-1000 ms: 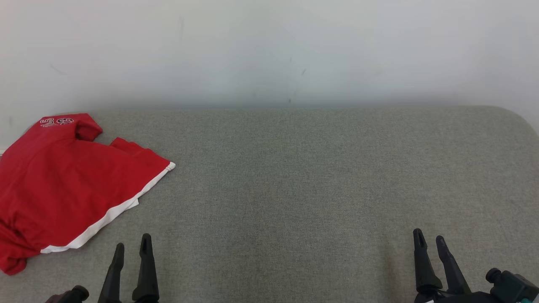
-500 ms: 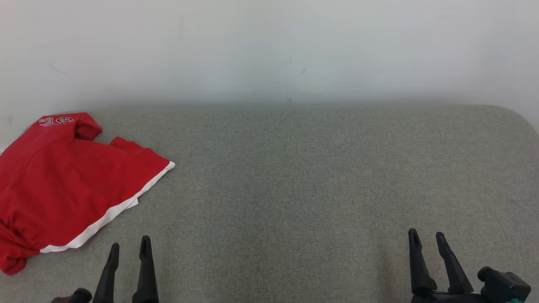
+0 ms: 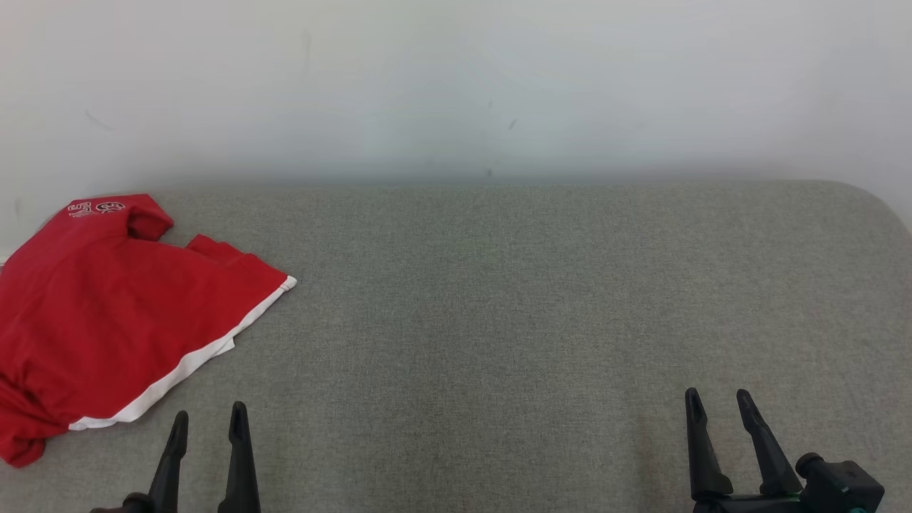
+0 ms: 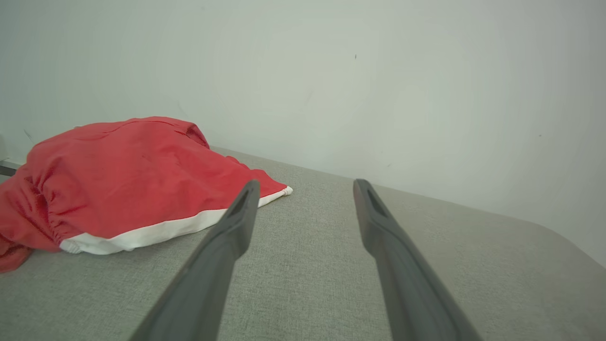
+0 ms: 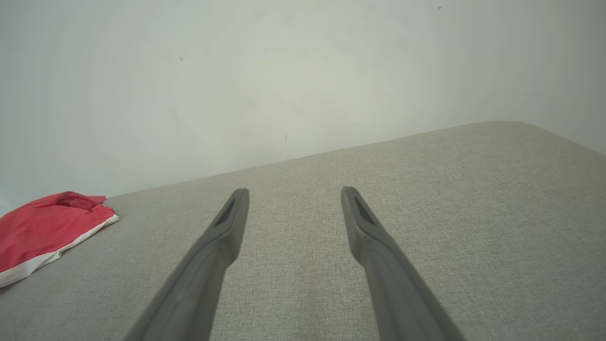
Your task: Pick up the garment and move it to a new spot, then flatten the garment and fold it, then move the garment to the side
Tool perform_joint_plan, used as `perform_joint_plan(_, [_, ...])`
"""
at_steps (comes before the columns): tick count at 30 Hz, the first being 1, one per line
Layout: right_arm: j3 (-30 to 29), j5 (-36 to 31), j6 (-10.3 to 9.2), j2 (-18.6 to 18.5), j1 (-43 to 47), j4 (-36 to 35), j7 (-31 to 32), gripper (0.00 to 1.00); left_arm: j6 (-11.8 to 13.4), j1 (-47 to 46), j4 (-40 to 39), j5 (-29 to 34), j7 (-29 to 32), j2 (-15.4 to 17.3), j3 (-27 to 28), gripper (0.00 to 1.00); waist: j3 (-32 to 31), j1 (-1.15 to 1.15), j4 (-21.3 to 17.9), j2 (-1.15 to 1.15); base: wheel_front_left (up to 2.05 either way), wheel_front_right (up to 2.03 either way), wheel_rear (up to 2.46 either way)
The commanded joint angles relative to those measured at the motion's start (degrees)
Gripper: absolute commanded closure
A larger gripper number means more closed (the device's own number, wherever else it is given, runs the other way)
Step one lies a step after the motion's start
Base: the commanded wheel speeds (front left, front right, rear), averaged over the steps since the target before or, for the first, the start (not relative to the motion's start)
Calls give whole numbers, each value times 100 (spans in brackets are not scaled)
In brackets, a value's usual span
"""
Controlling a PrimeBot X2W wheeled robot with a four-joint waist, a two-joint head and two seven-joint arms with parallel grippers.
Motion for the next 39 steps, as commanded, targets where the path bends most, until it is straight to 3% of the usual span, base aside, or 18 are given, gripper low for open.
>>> perform_joint_plan(1, [-18, -214, -9, 26, 41, -37, -59, 0, -30, 86, -67, 205, -56, 31, 31, 0, -7, -1, 1, 0, 0, 0, 0])
perform_joint_plan(26, [-193, -1225, -12, 93, 89, 28, -280, 0, -37, 334, -130, 1218, -268, 90, 210, 0, -74, -1, -45, 0, 0, 0, 0])
perform_joint_plan(39, [-240, -590, -12, 99, 53, 108, -310, 0, -29, 326, -124, 1233, -283, 64, 286, 0, -96, -1, -41, 0, 0, 0, 0])
